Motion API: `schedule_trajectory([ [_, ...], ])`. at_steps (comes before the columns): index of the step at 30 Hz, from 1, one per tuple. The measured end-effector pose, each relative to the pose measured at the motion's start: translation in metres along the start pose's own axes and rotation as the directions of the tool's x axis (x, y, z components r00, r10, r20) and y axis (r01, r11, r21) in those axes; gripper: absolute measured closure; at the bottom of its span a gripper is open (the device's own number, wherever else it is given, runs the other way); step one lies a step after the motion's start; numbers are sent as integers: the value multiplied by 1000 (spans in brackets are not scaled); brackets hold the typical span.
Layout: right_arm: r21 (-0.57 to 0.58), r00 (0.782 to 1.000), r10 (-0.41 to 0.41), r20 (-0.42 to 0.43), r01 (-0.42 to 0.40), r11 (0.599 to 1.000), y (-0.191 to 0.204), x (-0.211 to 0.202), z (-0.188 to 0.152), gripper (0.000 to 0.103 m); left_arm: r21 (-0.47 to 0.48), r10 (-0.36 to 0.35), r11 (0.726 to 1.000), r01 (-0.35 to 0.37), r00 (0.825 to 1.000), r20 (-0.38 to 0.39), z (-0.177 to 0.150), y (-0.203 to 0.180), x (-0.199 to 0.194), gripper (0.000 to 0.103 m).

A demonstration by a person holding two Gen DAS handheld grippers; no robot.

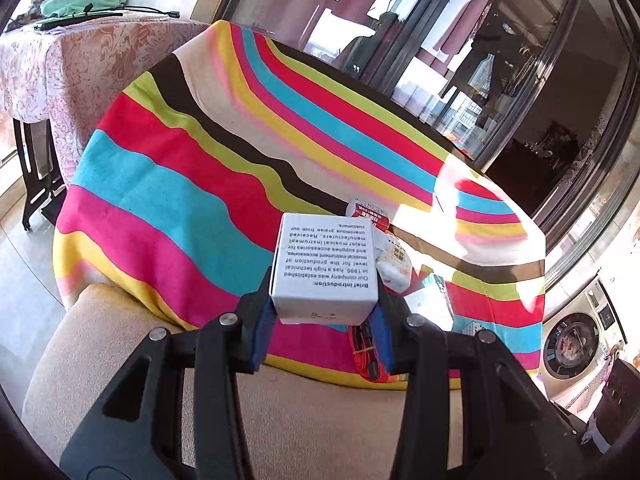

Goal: Organize objects
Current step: 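Carry the black box in the right tool while the left tool carries the text box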

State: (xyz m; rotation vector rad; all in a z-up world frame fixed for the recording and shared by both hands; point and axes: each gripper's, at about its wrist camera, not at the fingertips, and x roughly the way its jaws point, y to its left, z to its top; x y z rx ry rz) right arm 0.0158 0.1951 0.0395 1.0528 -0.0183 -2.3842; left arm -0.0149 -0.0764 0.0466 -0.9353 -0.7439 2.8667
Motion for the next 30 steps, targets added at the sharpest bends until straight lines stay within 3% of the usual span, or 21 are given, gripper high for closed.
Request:
schedule_trajectory([
  [9,90,997,-3,78,-4,996,-10,-24,-16,17,82,-36,996,43,996,-79,-43,-55,-14,57],
  [17,191,989,16,147,-44,981,-32,-46,-31,17,218,-80,969,117,981,-175,-79,-114,-9,57],
  [24,302,983,-22,184,-35,953,-62,-69,-51,17,344,-108,922,180,970,-218,-107,-157,-12,57],
  [30,377,981,-71,181,-3,926,-89,-84,-70,17,421,-155,869,261,950,-270,-127,-184,-13,57],
])
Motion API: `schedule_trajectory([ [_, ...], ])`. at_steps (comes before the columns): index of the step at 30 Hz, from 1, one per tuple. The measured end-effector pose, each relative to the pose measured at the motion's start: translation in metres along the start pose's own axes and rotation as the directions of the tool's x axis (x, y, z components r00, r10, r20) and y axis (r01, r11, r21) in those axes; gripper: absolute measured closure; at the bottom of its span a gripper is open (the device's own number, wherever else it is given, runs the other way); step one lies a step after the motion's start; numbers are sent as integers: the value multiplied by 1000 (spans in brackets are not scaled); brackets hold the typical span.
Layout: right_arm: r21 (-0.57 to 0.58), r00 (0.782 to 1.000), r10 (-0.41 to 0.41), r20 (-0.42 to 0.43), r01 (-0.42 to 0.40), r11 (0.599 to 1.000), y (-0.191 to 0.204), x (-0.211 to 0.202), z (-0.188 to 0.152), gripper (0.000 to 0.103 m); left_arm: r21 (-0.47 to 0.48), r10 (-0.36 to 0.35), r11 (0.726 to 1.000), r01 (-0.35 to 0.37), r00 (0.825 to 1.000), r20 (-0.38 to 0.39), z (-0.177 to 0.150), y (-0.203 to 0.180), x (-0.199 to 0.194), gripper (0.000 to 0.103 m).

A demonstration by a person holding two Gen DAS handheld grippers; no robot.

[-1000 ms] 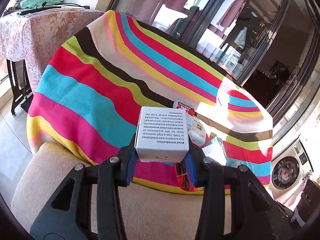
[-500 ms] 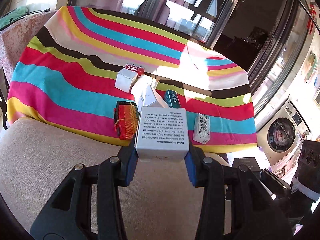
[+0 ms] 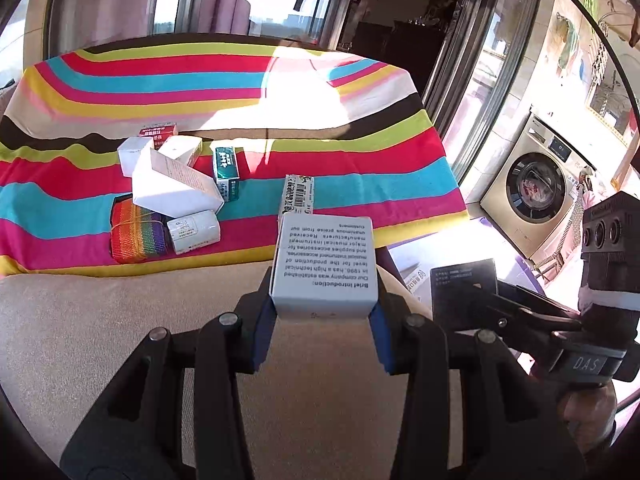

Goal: Organize objects
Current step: 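Carry the black box in the right tool while the left tool carries the text box, then open the right tool over the storage box while the left tool releases the text box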

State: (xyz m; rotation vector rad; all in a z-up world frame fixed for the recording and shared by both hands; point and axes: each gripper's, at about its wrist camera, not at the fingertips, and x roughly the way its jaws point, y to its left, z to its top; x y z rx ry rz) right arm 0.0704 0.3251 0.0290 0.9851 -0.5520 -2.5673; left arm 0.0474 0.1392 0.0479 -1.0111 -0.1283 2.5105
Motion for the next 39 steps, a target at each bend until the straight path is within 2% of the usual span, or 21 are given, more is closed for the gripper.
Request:
schedule_trajectory([
  [7,85,995,-101,7,100,991,-42,-27,-8,17,102,-96,990,100,995,-38,-6,-39,7,57],
  [13,186,978,-207,-9,205,961,-88,-50,-14,17,158,-167,971,177,983,-73,-9,-71,16,57],
  [17,256,956,-293,-28,290,922,-114,-69,-16,16,207,-224,949,238,971,-87,-12,-94,18,57],
  [21,284,921,-387,-37,381,880,-132,-86,-18,16,236,-264,930,283,958,-109,-13,-113,23,57],
  [23,305,912,-408,-44,401,864,-139,-91,-19,15,245,-280,921,304,951,-127,-14,-121,26,48],
  [24,314,908,-417,-48,410,856,-141,-94,-20,14,248,-284,919,308,950,-129,-14,-123,27,36],
  [25,320,904,-424,-48,416,851,-144,-96,-20,14,251,-289,916,313,949,-126,-13,-124,26,28],
  [28,330,897,-440,-47,430,840,-147,-97,-22,9,238,-300,917,321,946,-120,-12,-120,23,24],
  [30,342,902,-431,-38,417,842,-147,-96,-22,6,212,-304,922,325,944,-127,-9,-115,23,24],
  [33,350,910,-414,-10,391,851,-142,-93,-21,6,175,-312,927,332,941,-134,-6,-109,22,22],
  [37,312,918,-396,32,367,876,-127,-86,-19,6,160,-255,950,267,962,-92,-6,-98,15,21],
  [39,273,920,-391,42,365,890,-117,-81,-17,6,166,-267,946,278,960,-84,-5,-90,11,21],
])
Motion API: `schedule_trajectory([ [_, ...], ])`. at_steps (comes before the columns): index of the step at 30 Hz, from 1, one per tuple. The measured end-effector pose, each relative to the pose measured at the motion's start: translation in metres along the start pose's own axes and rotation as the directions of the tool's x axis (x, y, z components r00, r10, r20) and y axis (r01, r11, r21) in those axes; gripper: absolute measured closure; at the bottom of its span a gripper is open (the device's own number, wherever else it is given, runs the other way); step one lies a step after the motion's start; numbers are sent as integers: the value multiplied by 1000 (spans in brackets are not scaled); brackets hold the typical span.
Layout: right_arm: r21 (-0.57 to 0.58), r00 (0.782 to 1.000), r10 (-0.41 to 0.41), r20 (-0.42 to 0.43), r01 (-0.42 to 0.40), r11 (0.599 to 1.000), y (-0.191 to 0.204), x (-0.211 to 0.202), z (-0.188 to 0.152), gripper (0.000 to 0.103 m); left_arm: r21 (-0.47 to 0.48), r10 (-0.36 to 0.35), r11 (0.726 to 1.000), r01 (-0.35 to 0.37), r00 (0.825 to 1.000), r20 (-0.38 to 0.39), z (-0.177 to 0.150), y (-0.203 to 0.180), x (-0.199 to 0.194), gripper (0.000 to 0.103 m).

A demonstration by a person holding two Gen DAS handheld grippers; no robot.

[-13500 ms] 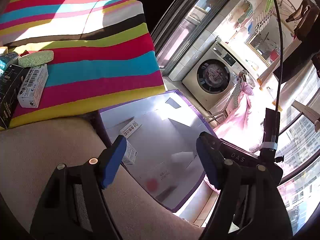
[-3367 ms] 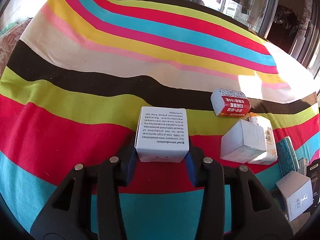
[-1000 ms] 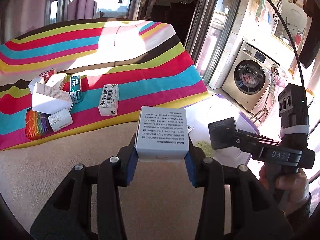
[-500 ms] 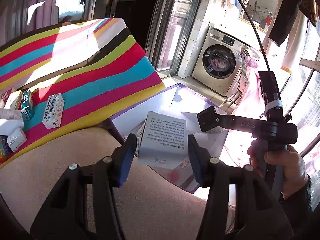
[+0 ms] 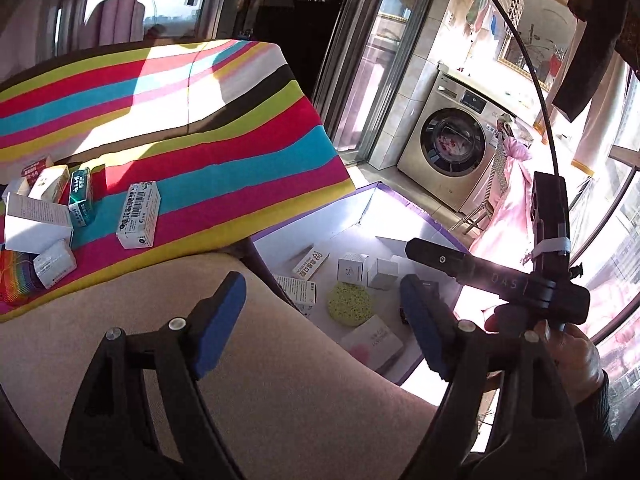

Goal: Organize objects
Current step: 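Open the right tool over the storage box while the left tool releases the text box, then move both tools back over the table toward the remaining boxes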

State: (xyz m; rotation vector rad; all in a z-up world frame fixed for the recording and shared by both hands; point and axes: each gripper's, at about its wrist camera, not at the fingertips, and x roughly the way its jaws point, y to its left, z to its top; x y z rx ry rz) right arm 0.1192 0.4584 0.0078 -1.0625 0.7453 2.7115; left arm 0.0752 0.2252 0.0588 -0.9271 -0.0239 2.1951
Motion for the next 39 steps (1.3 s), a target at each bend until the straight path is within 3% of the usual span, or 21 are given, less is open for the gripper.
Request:
schedule_trajectory([
  [7,-113,989,69,-128,-83,990,37,14,-10,6,-56,43,997,-45,998,-37,-7,39,-26,21],
  [16,-187,976,159,-149,-186,965,84,18,-13,6,-114,164,980,-165,986,-18,-28,90,-73,21],
  [20,-279,971,168,-171,-212,937,118,29,-16,6,-161,189,968,-190,982,-22,-36,113,-86,21],
  [23,-409,967,166,-192,-233,882,147,40,-19,6,-179,208,961,-209,978,-24,-39,125,-94,21],
  [28,-602,961,145,-235,-261,755,183,58,-20,6,-207,202,957,-201,979,-16,-41,142,-102,21],
  [33,-714,955,132,-267,-288,638,208,74,-13,6,-178,182,967,-180,983,-5,-31,154,-105,21],
  [39,-791,932,141,-335,-359,496,231,96,7,6,-219,266,941,-259,964,6,-15,172,-103,21],
])
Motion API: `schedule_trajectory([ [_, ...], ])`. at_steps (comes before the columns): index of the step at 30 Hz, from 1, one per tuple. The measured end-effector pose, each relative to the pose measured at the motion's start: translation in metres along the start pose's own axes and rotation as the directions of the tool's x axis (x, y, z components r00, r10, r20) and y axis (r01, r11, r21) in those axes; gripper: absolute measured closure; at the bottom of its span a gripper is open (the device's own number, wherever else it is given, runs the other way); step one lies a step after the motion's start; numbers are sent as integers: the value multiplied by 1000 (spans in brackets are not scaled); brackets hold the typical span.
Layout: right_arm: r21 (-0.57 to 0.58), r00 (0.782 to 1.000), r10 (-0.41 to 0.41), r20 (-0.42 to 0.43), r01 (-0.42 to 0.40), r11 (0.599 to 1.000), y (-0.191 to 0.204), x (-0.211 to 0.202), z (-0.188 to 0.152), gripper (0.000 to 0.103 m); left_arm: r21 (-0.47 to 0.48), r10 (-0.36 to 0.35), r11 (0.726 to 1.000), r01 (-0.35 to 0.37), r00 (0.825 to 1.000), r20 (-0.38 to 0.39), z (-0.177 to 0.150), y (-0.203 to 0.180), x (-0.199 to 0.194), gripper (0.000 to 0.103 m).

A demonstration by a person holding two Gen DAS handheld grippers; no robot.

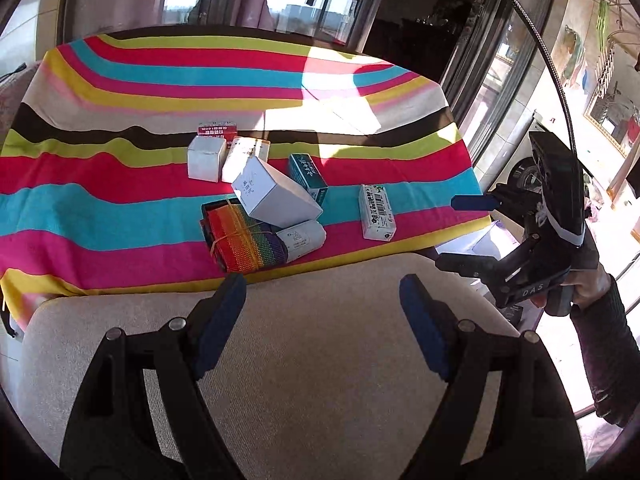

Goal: Organize objects
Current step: 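Move both tools back over the table toward the remaining boxes, then grasp the white barcode medicine box with the right tool while the left tool grasps the leaflet-printed box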

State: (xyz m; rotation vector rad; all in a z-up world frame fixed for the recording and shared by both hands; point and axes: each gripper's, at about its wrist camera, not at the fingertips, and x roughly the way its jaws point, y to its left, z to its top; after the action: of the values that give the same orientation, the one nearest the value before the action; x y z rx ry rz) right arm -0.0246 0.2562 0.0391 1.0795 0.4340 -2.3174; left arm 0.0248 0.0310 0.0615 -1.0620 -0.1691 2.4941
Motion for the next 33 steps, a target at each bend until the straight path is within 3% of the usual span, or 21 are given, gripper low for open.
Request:
schedule_trajectory([
  [5,-73,997,76,-28,-77,994,-17,22,25,6,-9,63,998,-63,998,-14,9,-6,18,19],
  [13,-246,986,115,-124,-143,959,-17,60,49,6,-76,230,971,-229,973,12,27,-9,35,1],
  [22,-293,970,146,-196,-200,935,-23,93,53,6,-65,317,946,-318,948,-33,38,-22,67,1],
  [26,-260,963,168,-213,-221,940,-29,108,53,6,-60,372,925,-375,926,-54,40,-22,75,1],
  [29,-222,954,214,-208,-259,940,-32,113,49,19,-51,421,904,-423,905,-57,42,-24,81,1],
  [30,-209,959,212,-186,-250,946,-34,111,49,24,-41,442,895,-444,895,-58,43,-27,84,1],
  [33,-150,964,211,-159,-235,961,-43,107,43,24,10,502,865,-502,862,-72,46,-37,100,1],
])
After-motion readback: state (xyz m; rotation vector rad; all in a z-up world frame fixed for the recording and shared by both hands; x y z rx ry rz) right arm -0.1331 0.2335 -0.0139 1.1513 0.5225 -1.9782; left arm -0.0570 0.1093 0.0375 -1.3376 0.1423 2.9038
